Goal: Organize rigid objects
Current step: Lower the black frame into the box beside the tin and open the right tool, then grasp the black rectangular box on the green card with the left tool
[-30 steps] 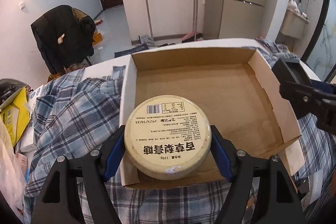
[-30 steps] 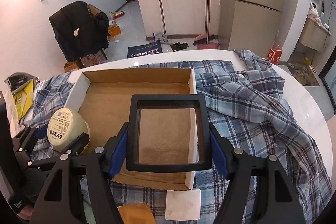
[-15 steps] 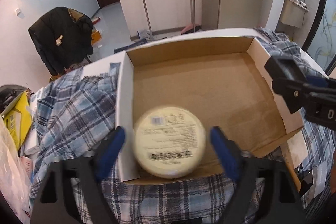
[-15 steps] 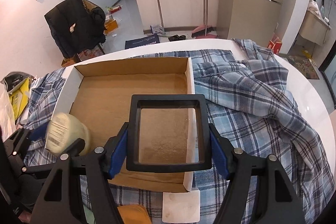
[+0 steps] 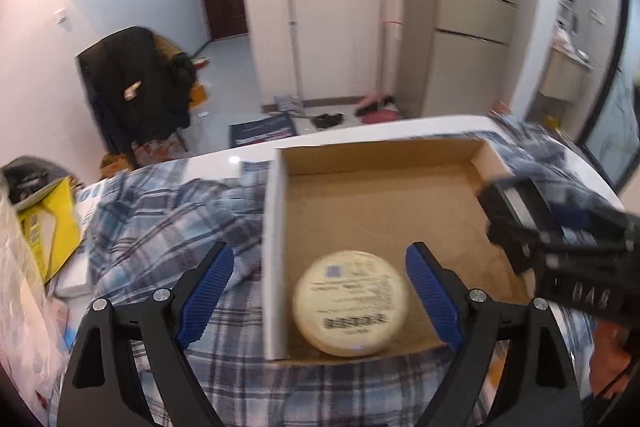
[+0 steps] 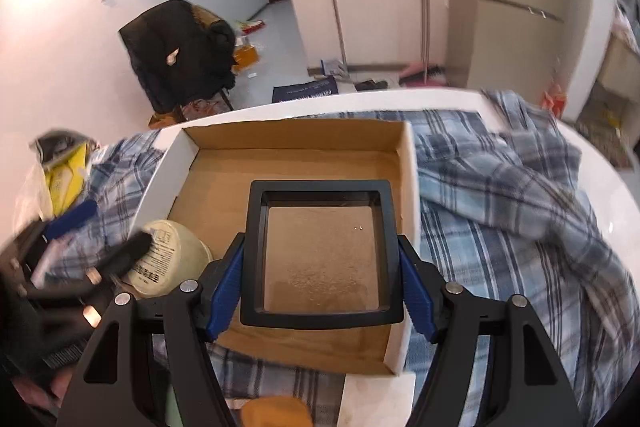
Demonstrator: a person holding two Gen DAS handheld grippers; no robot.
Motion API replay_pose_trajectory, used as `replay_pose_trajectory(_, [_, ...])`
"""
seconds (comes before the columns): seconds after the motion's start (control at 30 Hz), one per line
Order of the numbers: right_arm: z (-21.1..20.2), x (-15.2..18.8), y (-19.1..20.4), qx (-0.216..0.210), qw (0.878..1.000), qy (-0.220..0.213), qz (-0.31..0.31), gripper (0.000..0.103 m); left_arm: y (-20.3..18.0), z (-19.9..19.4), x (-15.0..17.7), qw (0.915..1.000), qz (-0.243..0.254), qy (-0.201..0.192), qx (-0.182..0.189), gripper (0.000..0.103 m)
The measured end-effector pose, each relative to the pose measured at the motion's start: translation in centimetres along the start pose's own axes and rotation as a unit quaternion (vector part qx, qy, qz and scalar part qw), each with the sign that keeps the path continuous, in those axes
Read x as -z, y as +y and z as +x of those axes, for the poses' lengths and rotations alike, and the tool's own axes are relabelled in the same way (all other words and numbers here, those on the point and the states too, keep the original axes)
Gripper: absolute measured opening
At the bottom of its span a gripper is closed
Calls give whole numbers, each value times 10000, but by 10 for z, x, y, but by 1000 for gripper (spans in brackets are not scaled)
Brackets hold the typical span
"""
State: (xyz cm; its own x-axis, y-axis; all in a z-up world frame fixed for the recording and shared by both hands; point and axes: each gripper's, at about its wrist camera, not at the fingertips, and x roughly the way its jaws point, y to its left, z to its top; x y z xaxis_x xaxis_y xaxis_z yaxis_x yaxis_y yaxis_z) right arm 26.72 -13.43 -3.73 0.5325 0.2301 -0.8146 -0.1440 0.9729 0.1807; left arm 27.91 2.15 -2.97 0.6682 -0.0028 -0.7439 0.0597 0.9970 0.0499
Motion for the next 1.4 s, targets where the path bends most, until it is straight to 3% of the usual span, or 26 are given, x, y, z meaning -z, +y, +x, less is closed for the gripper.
replay_pose_trajectory(0.07, [8, 2, 1, -257, 9993, 254, 83, 69, 7, 2, -1, 9993, -131, -37, -357, 90])
replay_pose_trajectory(0.1, [12, 3, 0, -278, 9988, 385, 112, 68, 12, 2, -1, 9991, -207, -109, -368, 90])
replay_pose_trajectory(0.23, [24, 7, 2, -101, 9987, 493, 50, 69, 25, -11, -2, 9969, -569, -532, -79, 90])
replay_pose_trajectory(0.43, [32, 10, 5, -97, 9980, 622, -17, 69, 22, -52, -3, 9852, -578, -1584, -314, 90])
replay_pose_trajectory(0.63, [27, 6, 8, 111, 9986, 511, -125, 71, 22, -82, -7, 9752, -673, -2105, -144, 91])
replay_pose_trajectory(0.7, [14, 4, 9, 101, 9992, 332, -182, 77, 22, -98, -8, 9698, -708, -2329, -124, 91])
replay_pose_trajectory(0.8, [-15, 2, 10, 195, 9995, 58, -249, 78, 21, -131, -7, 9589, -785, -2726, -4, 92])
replay_pose_trajectory(0.83, [-27, 2, 10, 212, 9993, -80, -306, 78, 21, -141, -8, 9564, -790, -2811, 24, 101])
replay_pose_trajectory(0.93, [-68, 2, 10, 285, 9972, -544, -437, 78, 20, -177, -6, 9444, -808, -3180, 192, 103])
replay_pose_trajectory(1.13, [-143, 13, 6, -89, 9911, -1289, -323, 79, 18, -223, 8, 9395, -779, -3326, 263, 103])
replay_pose_trajectory(1.4, [-207, 49, 16, -164, 9769, -2055, -562, 82, 5, -266, 53, 9336, -730, -3502, 184, 103])
